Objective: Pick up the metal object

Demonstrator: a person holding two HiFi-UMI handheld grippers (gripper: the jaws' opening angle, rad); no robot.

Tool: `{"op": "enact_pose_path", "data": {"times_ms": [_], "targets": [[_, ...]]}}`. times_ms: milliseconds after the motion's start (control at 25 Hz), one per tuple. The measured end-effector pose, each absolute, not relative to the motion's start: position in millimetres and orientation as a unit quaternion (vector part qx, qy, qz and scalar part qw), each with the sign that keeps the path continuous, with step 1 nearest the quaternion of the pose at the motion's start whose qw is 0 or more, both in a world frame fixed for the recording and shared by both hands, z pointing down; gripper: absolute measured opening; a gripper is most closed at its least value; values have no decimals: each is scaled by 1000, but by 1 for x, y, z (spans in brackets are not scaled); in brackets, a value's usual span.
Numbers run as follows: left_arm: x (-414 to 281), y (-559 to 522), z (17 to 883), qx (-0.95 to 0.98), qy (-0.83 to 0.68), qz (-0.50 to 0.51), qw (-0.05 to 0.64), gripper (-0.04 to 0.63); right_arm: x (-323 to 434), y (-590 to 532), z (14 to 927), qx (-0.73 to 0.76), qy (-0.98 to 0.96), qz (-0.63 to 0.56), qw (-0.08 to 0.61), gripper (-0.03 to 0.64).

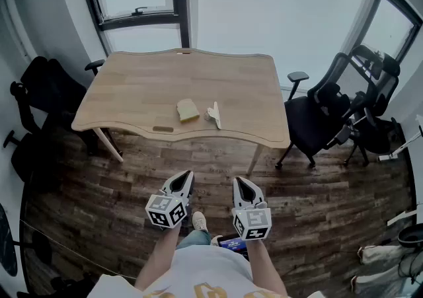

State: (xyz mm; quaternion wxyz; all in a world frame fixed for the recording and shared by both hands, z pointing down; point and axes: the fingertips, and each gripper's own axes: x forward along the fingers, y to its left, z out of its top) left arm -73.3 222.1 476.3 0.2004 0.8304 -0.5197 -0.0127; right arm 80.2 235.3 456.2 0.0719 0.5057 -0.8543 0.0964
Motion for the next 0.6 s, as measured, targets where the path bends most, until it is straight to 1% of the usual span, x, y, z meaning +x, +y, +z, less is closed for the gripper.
{"op": "enact_pose_path", "data": {"times_ms": [320, 600], "targets": [[-62, 235, 471, 831, -518, -23, 200, 20, 85, 250, 451, 503, -858, 85, 67, 11], [-56, 233, 475, 834, -513, -23, 201, 20, 99, 247, 451, 510, -852, 99, 55, 11]]}}
